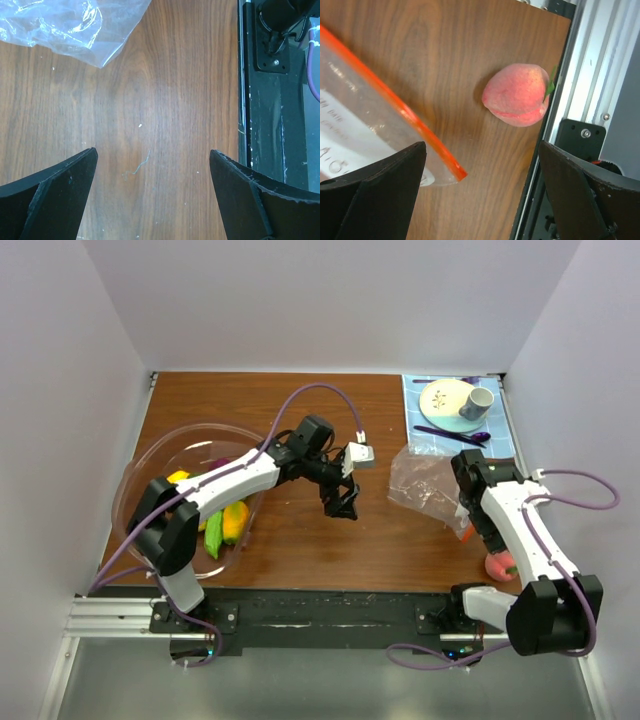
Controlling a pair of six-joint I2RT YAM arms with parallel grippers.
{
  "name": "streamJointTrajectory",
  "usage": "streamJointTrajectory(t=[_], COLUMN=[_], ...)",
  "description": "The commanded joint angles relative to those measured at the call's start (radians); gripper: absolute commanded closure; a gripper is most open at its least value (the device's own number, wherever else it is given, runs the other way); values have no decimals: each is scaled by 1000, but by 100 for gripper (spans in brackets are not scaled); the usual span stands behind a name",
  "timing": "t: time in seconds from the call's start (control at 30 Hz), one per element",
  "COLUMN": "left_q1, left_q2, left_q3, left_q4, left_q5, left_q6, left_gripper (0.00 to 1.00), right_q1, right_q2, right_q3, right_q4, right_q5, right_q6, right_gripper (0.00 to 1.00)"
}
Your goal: Open the zip-top bag and remove the fake food
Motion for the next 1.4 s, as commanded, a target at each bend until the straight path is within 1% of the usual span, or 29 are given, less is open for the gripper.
streamJointTrajectory(t=[0.0,0.07,0.13,0.17,0.23,0.3,0.33,0.37,0.4,0.47,0.5,0.57,0.63,0.67,0.7,0.83,1.0,1.23,1.33,1.37], left_q1=[3,3,3,3,3,3,3,3,3,3,3,3,3,1,1,3,3,3,3,3], left_q2=[-42,-37,-34,-37,-51,-65,-65,-65,-65,-63,-60,-62,-74,-80,-95,-131,-184,-264,-278,-282], left_q3=[12,27,53,59,58,46,46,47,53,62,65,79,84,85,85,81,84,-2,-22,-23], left_q4=[-28,-51,-99,-114,-145,-151,-155,-158,-169,-177,-180,-197,-205,-212,-218,-232,-254,-243,-235,-234], left_q5=[-7,-13,-27,-36,-65,-85,-93,-97,-108,-119,-127,-130,-139,-143,-154,-179,-177,-191,-203,-208], left_q6=[28,34,52,59,77,83,88,88,91,94,94,91,92,94,100,129,138,172,186,187], left_gripper=[0,0,0,0,0,0,0,0,0,0,0,0,0,0,0,0,0,0,0,0], right_q1=[-5,-5,-6,-32,-60,-87,-92,-95,-95,-94,-94,-94,-95,-95,-121,-135,-233,-295,-302,-302], right_q2=[-17,-11,15,63,114,150,157,161,159,139,121,116,136,142,148,188,292,378,415,423], right_q3=[-28,-51,-71,-71,-45,-75,-98,-117,-105,-119,-137,-146,-143,-137,-136,-126,-91,-57,-42,-40], right_q4=[-224,-169,-182,-219,-230,-224,-211,-199,-222,-196,-191,-216,-230,-233,-231,-233,-231,-228,-230,-228], right_q5=[28,53,106,120,133,128,119,108,100,73,77,94,102,106,107,110,119,131,133,131], right_q6=[203,262,337,397,402,431,442,453,470,481,488,557,583,576,570,553,496,451,433,430], right_gripper=[1,2,3,2,1,1,1,3,2,5,8,8,8,8,8,10,9,9,11,13])
